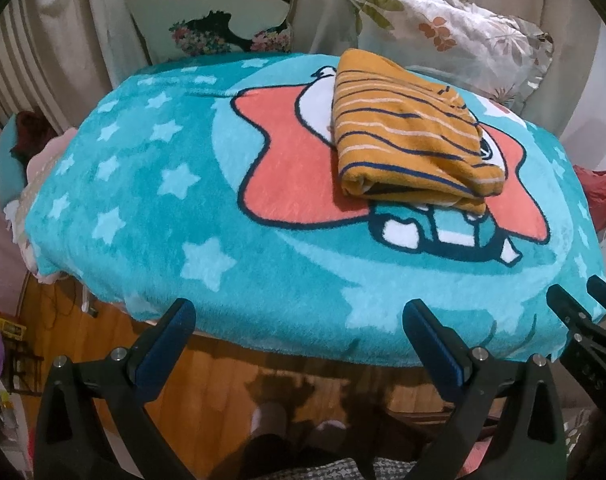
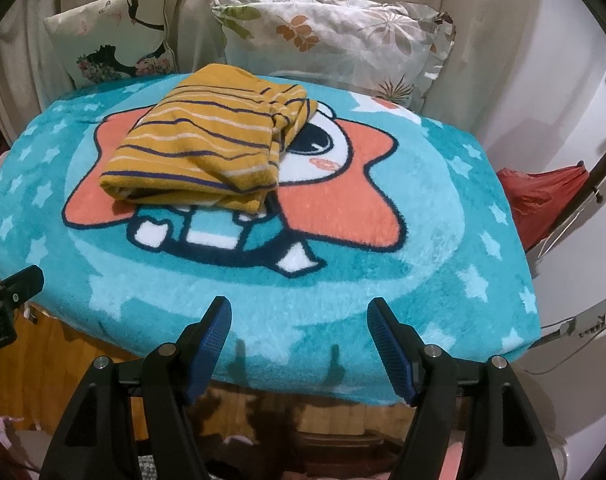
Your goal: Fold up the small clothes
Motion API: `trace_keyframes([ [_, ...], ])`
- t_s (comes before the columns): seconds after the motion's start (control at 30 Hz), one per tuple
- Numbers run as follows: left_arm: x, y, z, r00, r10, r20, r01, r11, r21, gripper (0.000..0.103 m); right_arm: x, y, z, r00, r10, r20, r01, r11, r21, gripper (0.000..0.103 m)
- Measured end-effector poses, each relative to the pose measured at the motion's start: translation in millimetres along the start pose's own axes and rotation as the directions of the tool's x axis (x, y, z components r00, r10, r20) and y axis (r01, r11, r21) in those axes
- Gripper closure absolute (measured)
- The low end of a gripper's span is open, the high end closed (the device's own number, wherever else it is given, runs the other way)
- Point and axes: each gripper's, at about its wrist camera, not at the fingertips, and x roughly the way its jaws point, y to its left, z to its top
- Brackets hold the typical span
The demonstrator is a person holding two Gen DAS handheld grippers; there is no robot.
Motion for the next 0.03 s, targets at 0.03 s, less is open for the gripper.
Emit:
trace_keyframes([
  [0.03,-0.9,-1.6,-0.2,1.000,0.006,0.007,-0.006,1.000,0.011,0.000,1.6,-0.3,0.2,1.000,0.003,-0.003,-0.003,1.000,0.001,0.028],
])
